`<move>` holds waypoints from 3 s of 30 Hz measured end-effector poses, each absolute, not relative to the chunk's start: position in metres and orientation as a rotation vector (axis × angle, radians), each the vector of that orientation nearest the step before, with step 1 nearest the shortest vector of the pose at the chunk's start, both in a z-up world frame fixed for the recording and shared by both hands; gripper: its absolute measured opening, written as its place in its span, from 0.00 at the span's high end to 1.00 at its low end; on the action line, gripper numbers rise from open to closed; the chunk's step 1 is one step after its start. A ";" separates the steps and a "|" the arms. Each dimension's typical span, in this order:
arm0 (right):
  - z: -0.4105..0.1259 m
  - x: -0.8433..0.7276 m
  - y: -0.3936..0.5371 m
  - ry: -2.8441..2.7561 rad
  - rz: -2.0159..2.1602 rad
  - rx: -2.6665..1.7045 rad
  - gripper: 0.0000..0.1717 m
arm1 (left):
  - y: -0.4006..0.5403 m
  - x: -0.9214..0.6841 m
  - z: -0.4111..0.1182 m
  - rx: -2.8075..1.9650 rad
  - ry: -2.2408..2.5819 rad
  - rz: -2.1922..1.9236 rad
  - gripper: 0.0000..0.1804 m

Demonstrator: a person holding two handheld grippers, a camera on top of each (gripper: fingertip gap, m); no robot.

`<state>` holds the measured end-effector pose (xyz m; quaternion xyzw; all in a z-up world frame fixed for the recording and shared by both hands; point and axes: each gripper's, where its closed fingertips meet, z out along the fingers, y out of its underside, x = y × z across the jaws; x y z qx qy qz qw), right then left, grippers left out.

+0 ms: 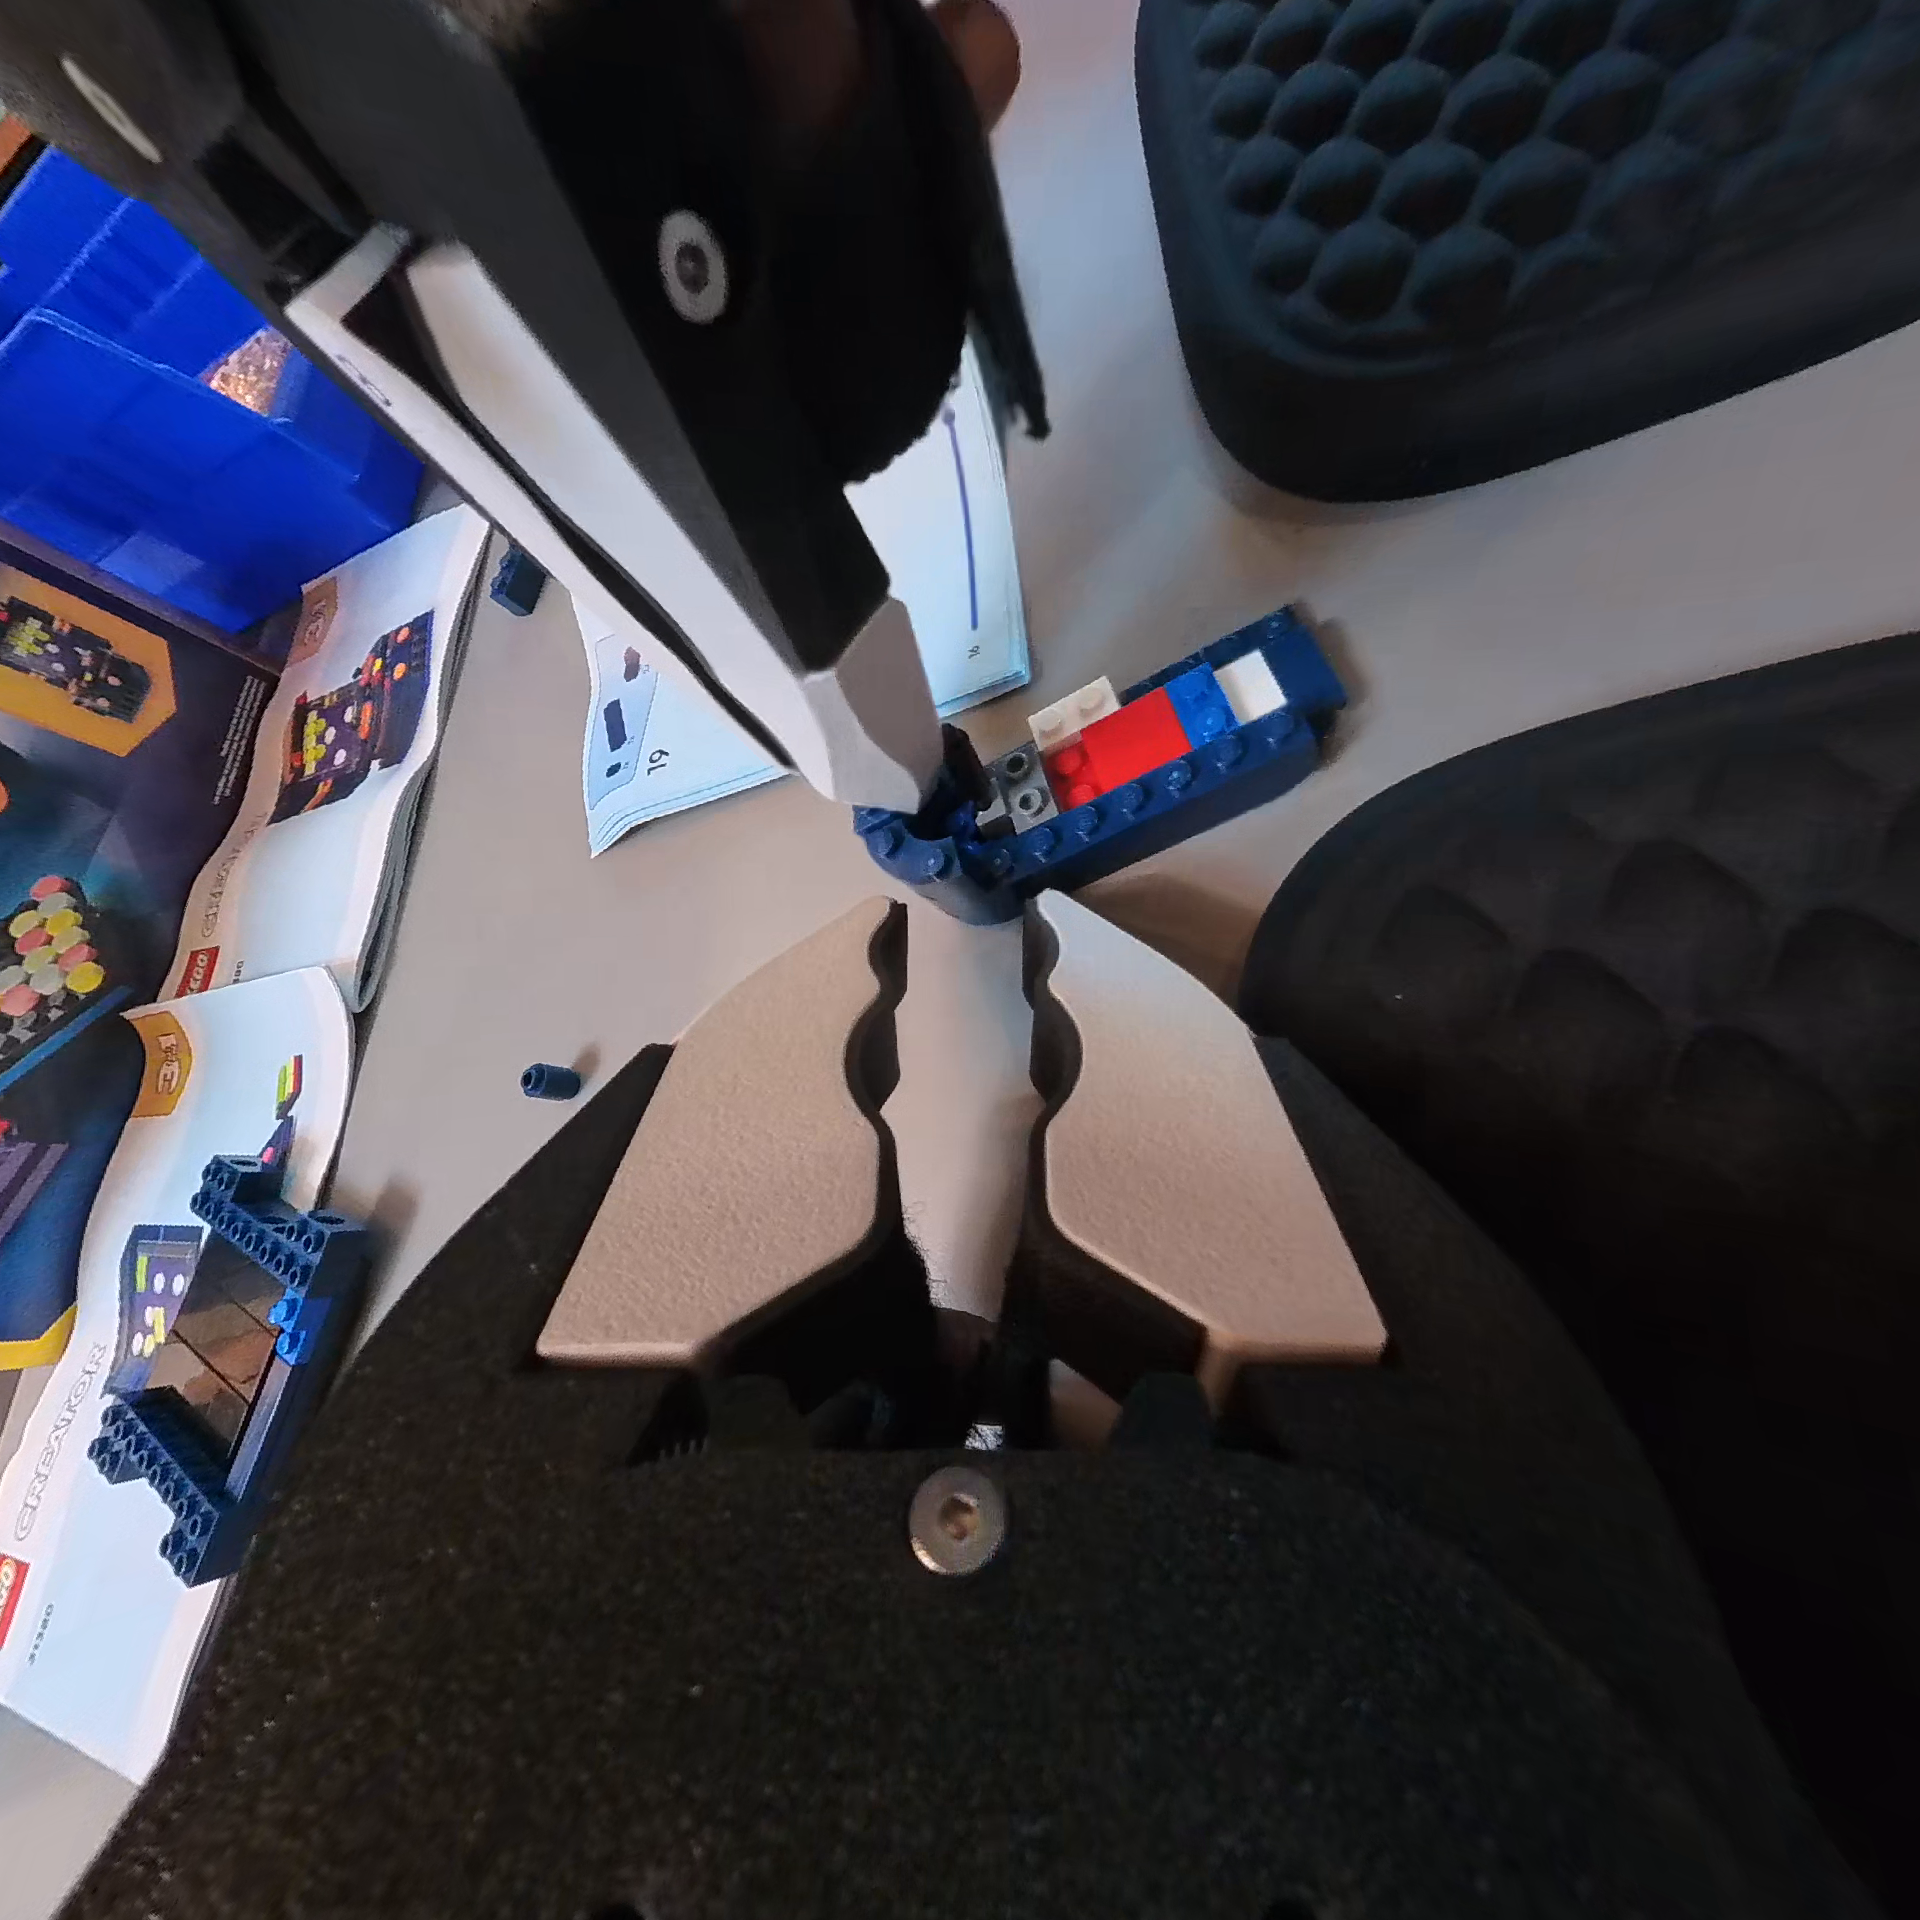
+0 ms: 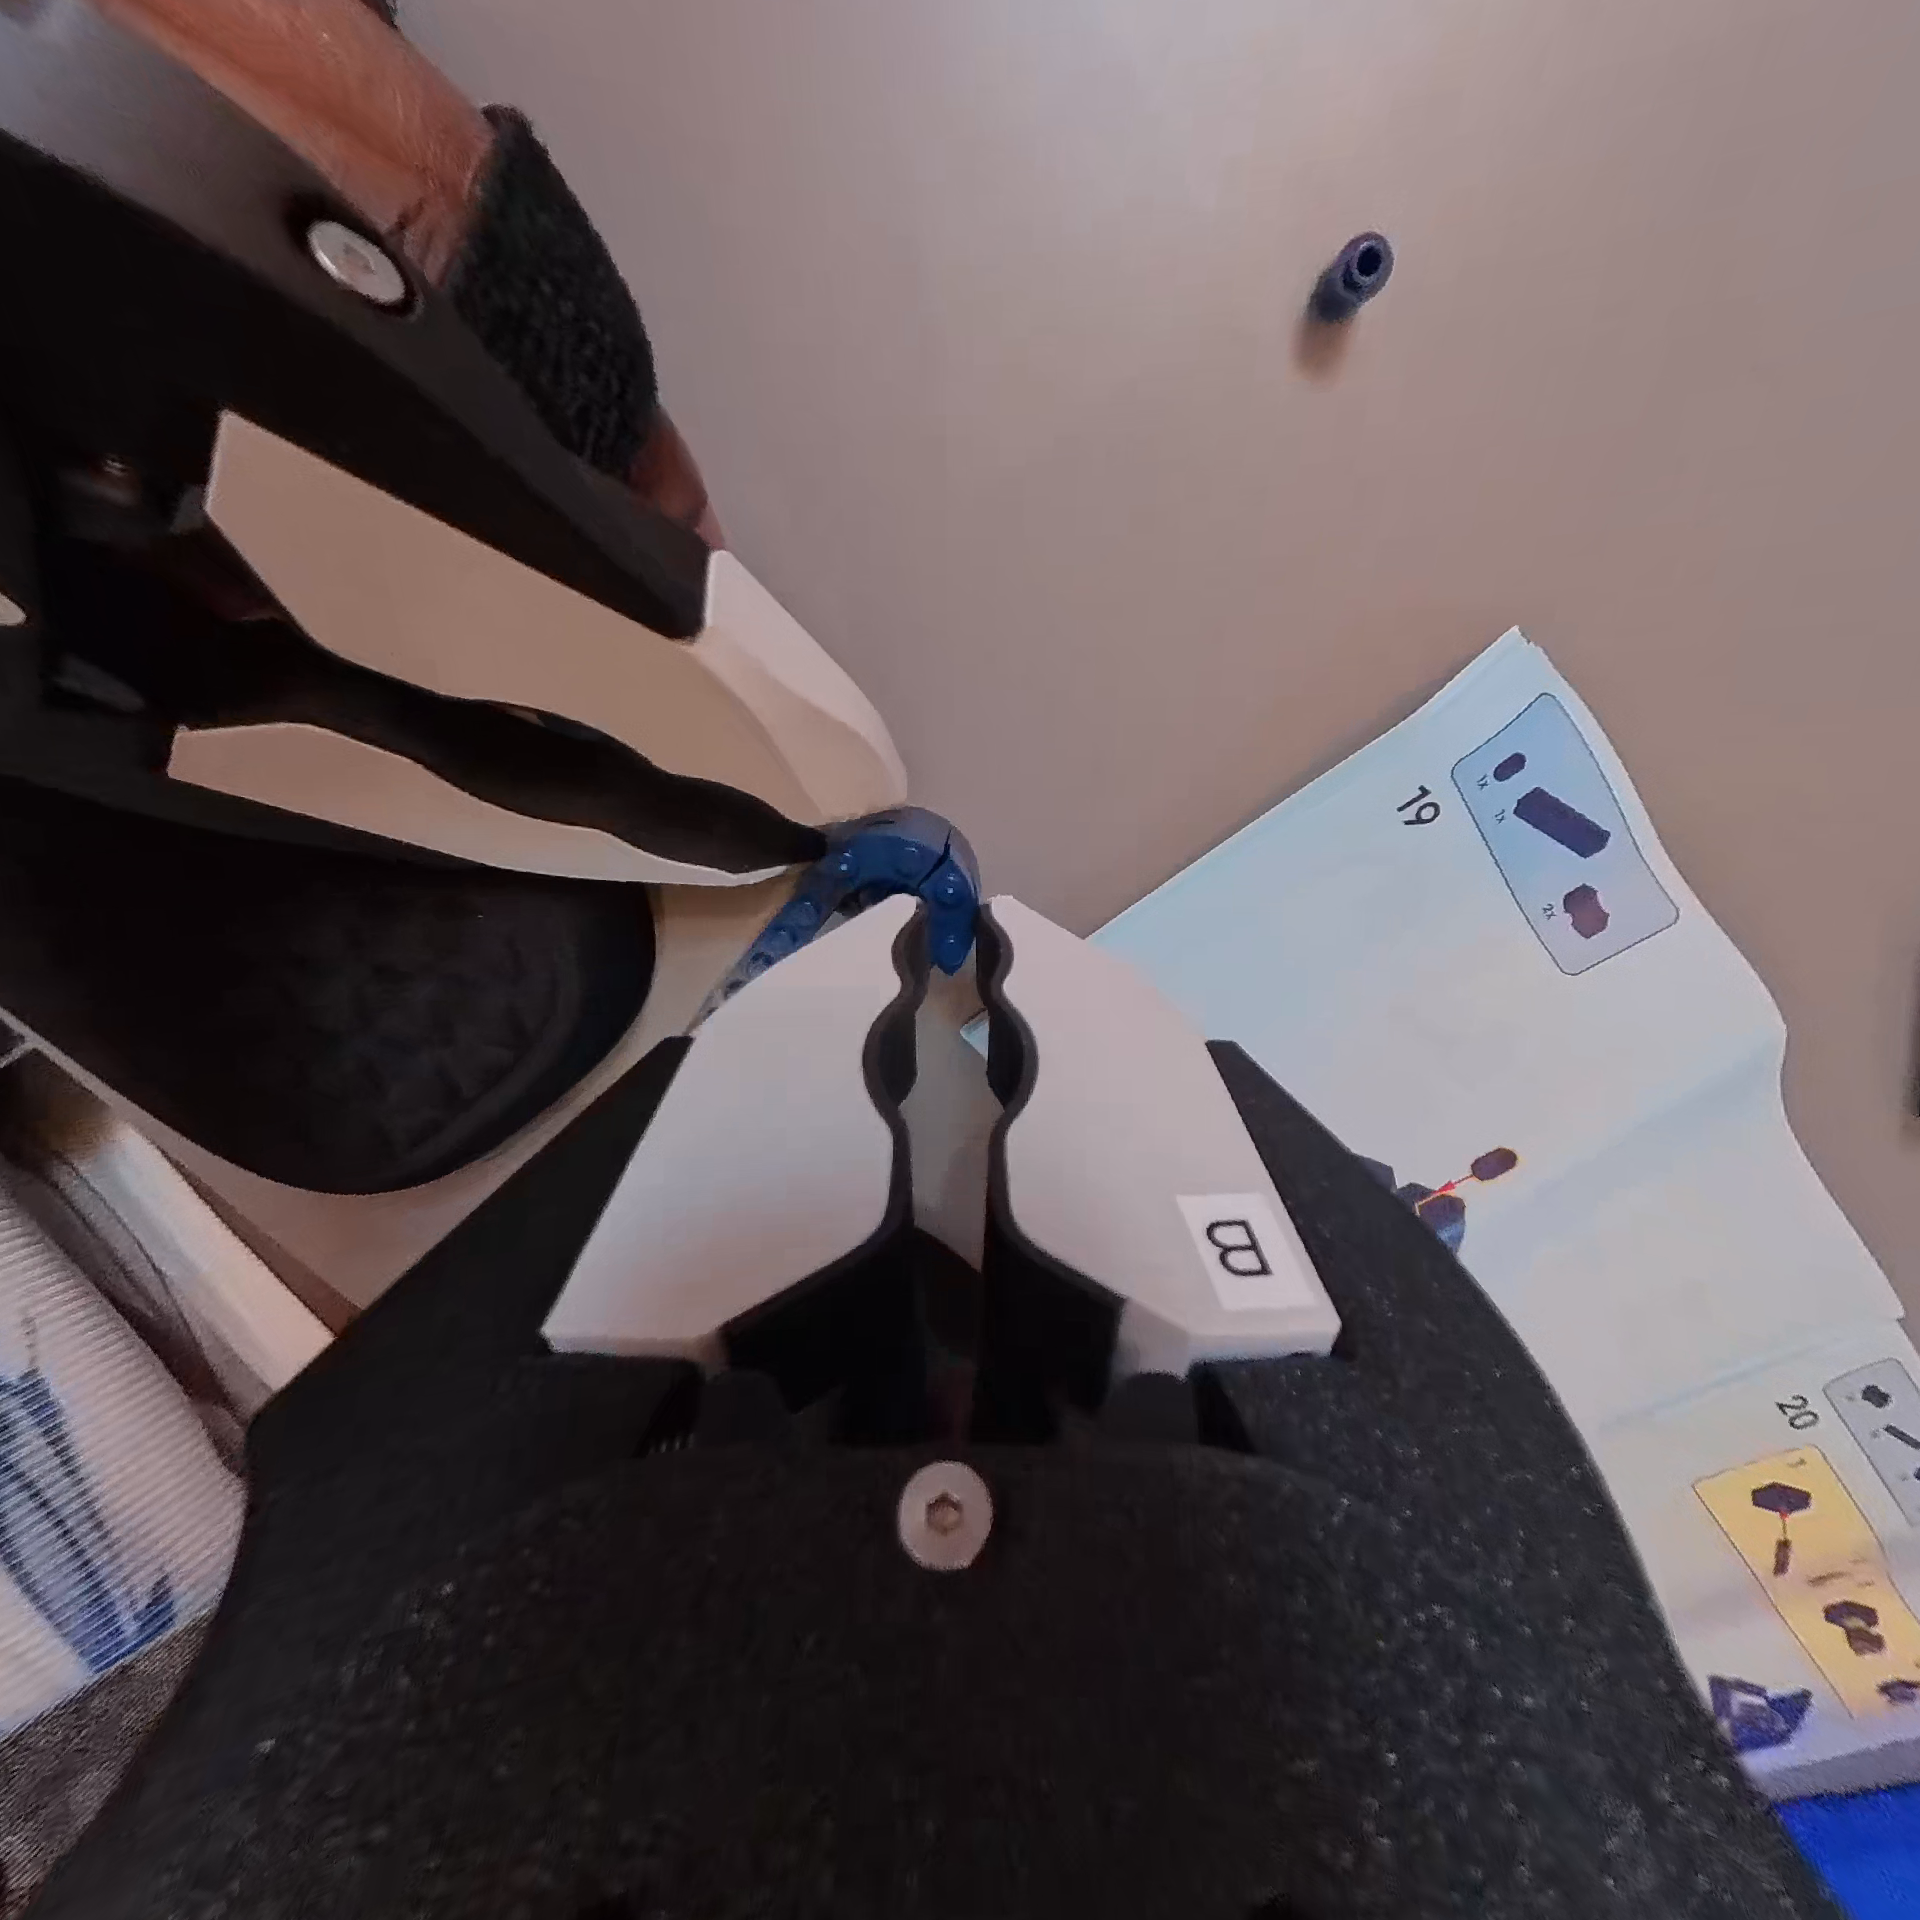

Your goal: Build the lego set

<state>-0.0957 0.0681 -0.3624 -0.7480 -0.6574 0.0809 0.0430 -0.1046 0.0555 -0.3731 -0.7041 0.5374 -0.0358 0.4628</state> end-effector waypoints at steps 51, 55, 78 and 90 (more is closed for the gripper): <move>-0.363 -0.097 0.066 -2.127 0.420 -1.981 0.95 | 0.064 -0.093 -0.352 -1.736 1.308 -0.605 1.00; -0.364 -0.097 0.066 -2.131 0.433 -1.970 0.95 | 0.063 -0.093 -0.352 -1.733 1.312 -0.596 1.00; -0.364 -0.092 0.065 -2.098 0.599 -2.025 0.94 | 0.060 -0.092 -0.345 -1.716 1.296 -0.644 1.00; -0.365 -0.090 0.064 -2.109 0.595 -2.026 0.93 | 0.062 -0.094 -0.349 -1.720 1.297 -0.595 1.00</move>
